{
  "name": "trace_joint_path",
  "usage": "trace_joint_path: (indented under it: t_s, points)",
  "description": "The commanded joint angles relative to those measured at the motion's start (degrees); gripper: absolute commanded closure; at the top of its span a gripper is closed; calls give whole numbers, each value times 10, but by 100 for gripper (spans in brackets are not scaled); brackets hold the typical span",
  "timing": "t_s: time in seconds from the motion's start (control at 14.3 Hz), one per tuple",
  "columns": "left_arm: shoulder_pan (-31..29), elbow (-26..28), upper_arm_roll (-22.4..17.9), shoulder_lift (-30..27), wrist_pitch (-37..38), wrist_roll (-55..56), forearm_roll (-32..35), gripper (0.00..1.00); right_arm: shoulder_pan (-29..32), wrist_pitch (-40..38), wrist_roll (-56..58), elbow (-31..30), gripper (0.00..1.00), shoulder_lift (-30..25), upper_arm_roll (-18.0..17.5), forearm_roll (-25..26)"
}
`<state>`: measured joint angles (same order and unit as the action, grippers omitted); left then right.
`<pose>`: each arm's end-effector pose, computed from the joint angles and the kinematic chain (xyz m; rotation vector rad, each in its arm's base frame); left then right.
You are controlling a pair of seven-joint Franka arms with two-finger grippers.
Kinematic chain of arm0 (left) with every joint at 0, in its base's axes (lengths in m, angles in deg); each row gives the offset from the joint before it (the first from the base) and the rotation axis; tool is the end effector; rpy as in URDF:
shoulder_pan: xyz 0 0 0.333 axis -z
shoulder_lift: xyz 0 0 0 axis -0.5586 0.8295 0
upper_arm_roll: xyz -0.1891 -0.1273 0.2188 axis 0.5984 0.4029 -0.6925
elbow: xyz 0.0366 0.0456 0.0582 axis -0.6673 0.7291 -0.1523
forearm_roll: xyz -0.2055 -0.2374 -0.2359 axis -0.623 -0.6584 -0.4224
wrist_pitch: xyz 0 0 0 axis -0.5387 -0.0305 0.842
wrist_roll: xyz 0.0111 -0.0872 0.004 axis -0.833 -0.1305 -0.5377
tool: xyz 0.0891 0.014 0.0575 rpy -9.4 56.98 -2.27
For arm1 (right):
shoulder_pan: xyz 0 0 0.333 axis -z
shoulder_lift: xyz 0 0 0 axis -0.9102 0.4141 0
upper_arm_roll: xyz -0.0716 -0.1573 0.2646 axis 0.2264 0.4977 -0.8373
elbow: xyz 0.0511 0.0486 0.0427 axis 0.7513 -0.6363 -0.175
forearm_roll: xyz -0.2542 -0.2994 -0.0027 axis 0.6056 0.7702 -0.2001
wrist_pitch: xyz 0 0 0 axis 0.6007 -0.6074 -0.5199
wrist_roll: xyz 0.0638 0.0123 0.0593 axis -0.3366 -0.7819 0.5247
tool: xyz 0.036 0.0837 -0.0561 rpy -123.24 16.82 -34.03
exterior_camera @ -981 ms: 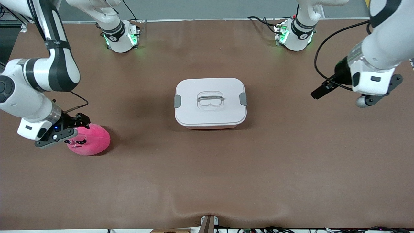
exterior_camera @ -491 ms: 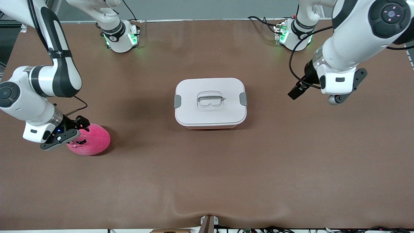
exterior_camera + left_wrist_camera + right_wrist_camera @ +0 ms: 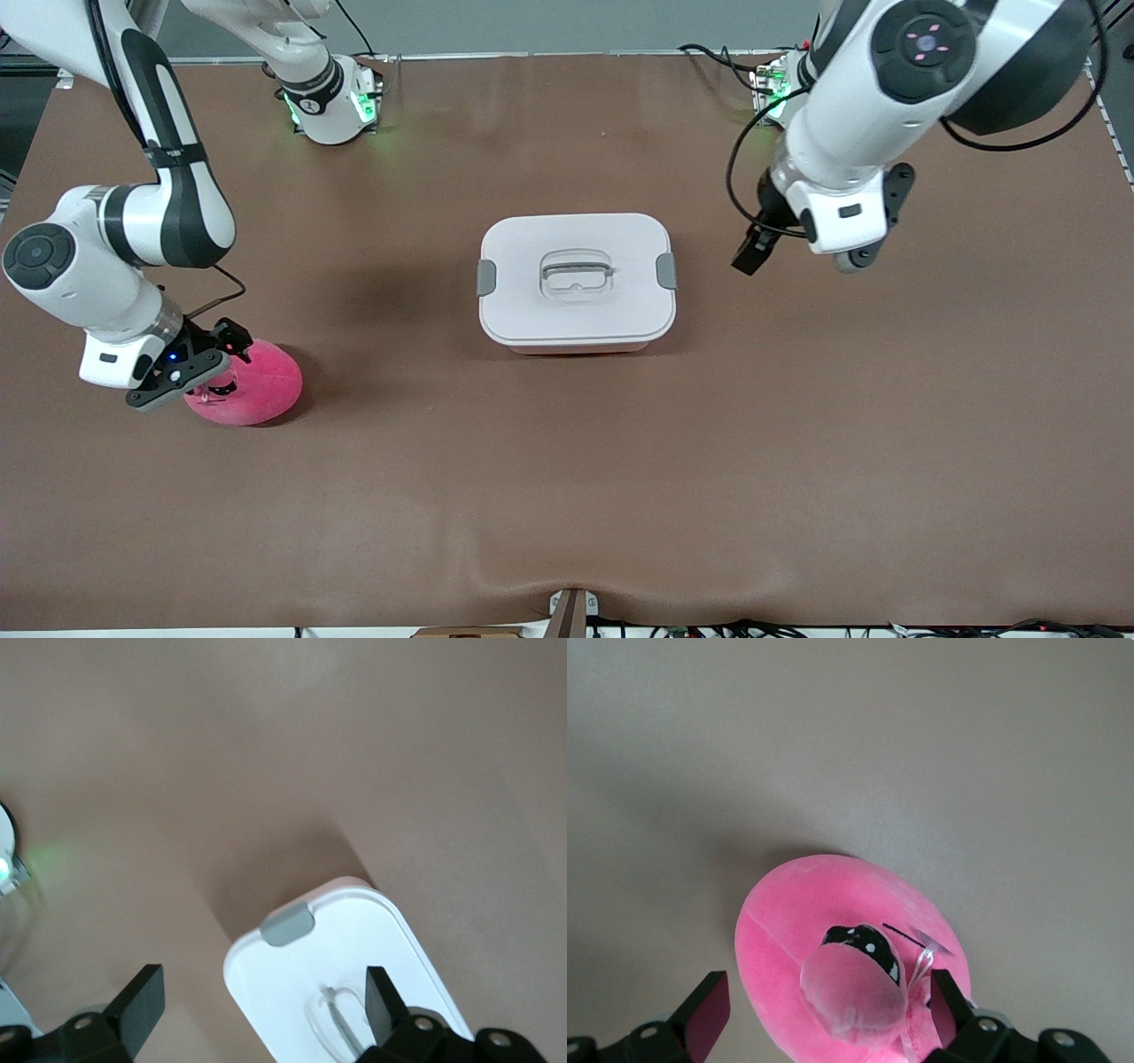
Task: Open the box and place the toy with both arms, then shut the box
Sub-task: 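Grasp the pink plush with the right gripper while the left gripper reaches the lid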
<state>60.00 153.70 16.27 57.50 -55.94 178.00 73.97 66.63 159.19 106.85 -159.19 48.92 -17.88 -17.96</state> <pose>0.5258 -0.3091 0.5593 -2.6629 -1.5715 0.1861 0.6163 -0.0208 0.3442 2.9092 0.9256 0.1367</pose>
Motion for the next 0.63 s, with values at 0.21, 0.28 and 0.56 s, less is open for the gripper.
trace_joint_path:
  t_s: [0.21, 0.28, 0.56]
  points:
    - [59, -4, -5, 40, -55, 164, -7, 0, 16, 12, 11, -5, 0, 14, -6, 5]
    - [73, -4, -5, 47, -64, 188, -7, 0, 16, 18, 10, -5, 0, 20, -6, 5]
    - [116, -4, -6, 78, -124, 282, -7, 0, 15, 30, 9, -4, 0, 27, -6, 4]
